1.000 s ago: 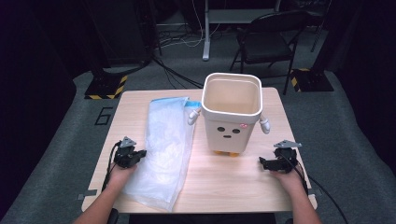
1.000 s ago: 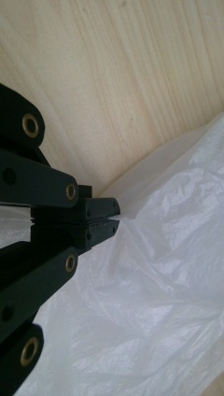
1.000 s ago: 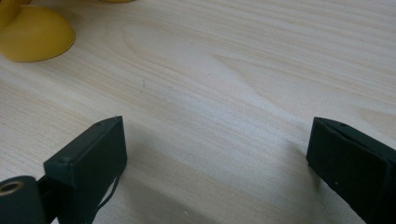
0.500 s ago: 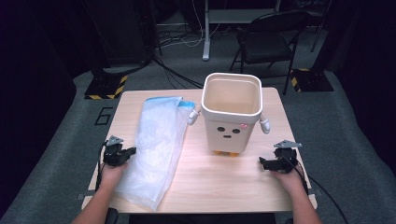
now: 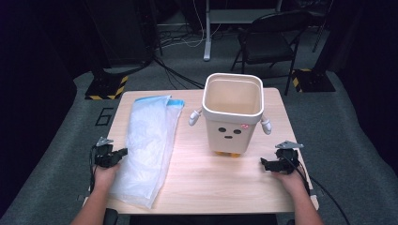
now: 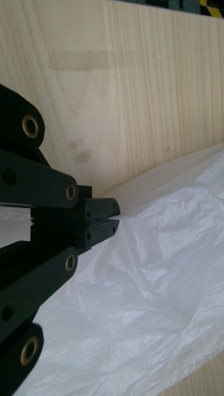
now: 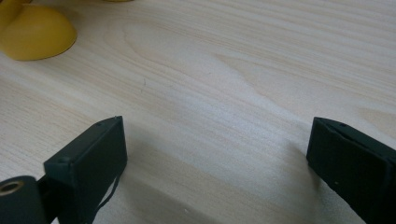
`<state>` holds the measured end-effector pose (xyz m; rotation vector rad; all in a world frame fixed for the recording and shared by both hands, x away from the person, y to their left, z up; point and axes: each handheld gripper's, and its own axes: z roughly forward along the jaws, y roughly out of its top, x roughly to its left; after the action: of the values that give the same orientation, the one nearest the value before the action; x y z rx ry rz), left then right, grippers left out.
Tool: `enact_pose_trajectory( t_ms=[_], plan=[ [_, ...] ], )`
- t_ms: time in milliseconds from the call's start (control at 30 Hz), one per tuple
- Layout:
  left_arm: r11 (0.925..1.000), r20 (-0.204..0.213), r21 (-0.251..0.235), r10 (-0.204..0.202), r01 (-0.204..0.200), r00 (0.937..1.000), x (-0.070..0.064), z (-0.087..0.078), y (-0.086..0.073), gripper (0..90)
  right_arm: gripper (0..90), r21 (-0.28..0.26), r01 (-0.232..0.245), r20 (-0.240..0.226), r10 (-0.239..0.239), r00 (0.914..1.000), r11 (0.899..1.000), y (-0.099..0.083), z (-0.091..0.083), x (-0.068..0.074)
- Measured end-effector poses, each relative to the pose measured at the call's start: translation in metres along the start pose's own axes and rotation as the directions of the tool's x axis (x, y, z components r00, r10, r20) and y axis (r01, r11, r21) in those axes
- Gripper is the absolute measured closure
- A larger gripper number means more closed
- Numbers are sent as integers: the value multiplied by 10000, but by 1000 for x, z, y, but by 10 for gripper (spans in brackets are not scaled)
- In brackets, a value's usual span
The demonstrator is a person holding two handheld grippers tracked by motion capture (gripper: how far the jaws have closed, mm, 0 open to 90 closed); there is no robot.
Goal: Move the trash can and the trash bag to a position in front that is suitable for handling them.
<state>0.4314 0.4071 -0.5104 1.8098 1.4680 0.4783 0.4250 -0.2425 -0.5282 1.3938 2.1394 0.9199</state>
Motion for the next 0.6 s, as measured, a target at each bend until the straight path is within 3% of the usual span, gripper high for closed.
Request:
enact_pose_trajectory(
  t_ms=[167, 233, 400, 500, 600],
  plan=[
    [9999, -398, 79, 104, -101, 9992, 6, -3, -1, 890, 43, -5, 3, 3, -3, 10000, 10000, 0, 0, 0],
    [9999, -481, 89, -58, 62, 9988, 9, -4, -2, 890, 43, -4, 1, 2, -1, 10000, 10000, 0, 0, 0],
    [9994, -440, 13, -353, 354, 9984, 13, -5, -4, 890, 43, -7, -2, 6, 2, 10000, 10000, 0, 0, 0],
    [9994, -460, -111, -323, 319, 9984, 12, -6, -4, 882, 43, -8, 2, 9, -2, 10000, 10000, 0, 0, 0],
    [9988, -500, -280, -404, 390, 9979, 12, -8, -3, 750, 43, -7, 2, 9, -2, 10000, 10000, 0, 0, 0]
  ],
)
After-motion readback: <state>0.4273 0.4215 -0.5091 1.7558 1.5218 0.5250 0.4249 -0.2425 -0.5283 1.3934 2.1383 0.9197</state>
